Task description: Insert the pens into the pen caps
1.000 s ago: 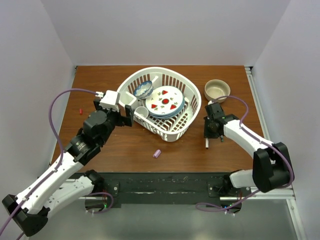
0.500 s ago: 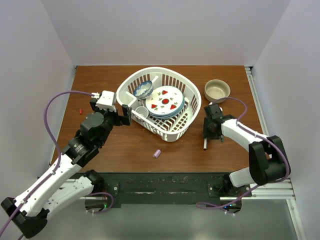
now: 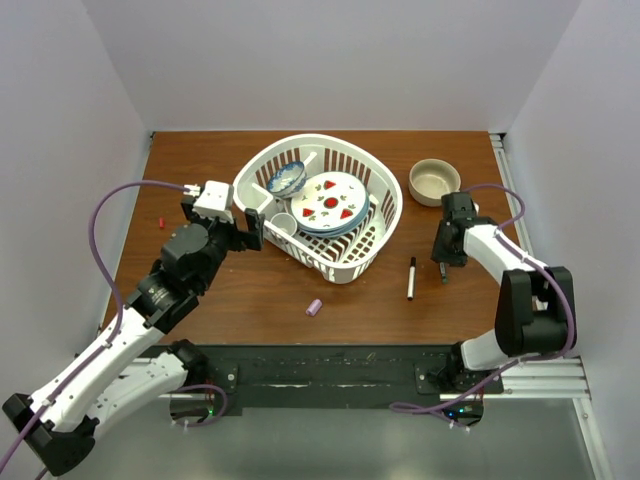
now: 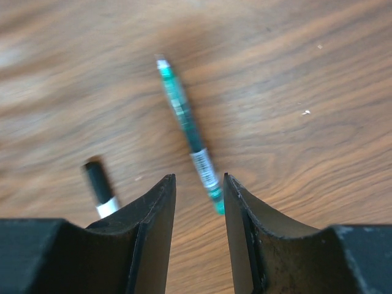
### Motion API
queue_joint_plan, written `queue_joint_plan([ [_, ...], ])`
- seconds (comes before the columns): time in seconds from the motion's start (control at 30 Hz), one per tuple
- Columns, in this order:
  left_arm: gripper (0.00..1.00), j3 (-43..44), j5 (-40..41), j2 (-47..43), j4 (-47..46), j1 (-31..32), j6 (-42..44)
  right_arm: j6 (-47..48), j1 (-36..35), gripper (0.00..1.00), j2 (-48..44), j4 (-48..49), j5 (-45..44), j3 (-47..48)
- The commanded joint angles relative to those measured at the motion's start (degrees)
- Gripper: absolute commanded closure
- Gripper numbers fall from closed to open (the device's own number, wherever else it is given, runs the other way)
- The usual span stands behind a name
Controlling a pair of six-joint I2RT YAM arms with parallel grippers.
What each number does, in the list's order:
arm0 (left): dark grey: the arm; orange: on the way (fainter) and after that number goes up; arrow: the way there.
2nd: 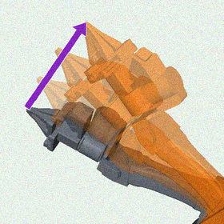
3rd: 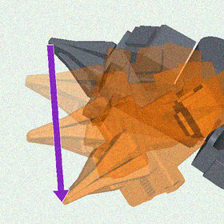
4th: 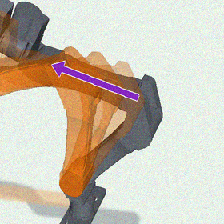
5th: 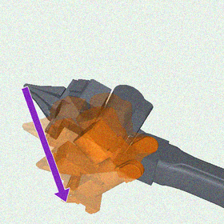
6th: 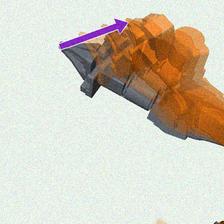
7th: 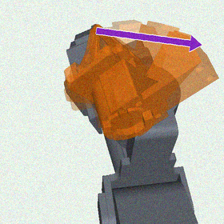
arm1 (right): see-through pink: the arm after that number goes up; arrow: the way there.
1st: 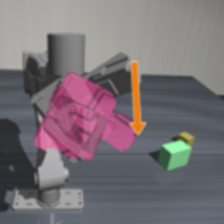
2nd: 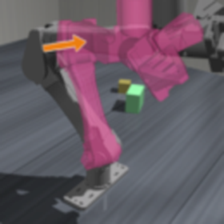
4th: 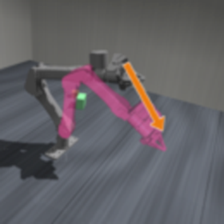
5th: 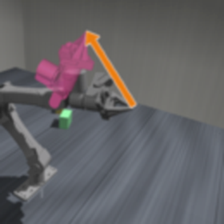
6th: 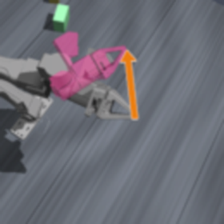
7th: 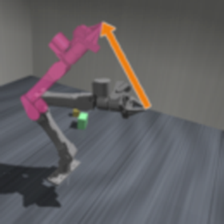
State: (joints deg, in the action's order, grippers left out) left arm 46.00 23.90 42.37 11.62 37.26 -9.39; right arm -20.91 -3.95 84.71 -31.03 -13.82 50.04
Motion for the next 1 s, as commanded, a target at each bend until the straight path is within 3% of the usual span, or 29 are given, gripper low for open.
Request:
queue_joint_plan([
  [0.0, 0.01, -0.47, -0.78, -0.01, -2.48, -0.08, 0.07, 1.04, 2.27, 0.60, 2.12, -0.18, 0.72, 1.99],
  [0.3, 0.02, -0.47, -0.70, -0.09, -2.65, -0.08, -0.02, 1.13, 2.63, 0.65, 4.06, 1.58, 2.75, -1.53],
  [0.53, 0.07, 0.49, -5.18, 1.22, -0.99, -0.08, 0.51, 1.31, 2.71, 0.80, 6.52, 1.14, 3.19, -0.91],
  [0.6, 0.08, 2.07, -5.70, 2.53, 0.41, -0.16, -0.54, 1.66, 2.71, 0.94, 6.79, 1.23, 4.15, -0.74],
  [0.7, 0.09, 4.53, -9.12, 2.89, 1.39, -0.08, -2.82, 2.18, 2.63, 0.99, 5.56, 1.67, 4.51, -0.39],
  [0.97, 0.14, 16.65, -27.49, 11.59, 8.51, 0.01, -10.29, 1.57, 1.58, 1.00, -8.49, -1.66, 7.49, 1.89],
])
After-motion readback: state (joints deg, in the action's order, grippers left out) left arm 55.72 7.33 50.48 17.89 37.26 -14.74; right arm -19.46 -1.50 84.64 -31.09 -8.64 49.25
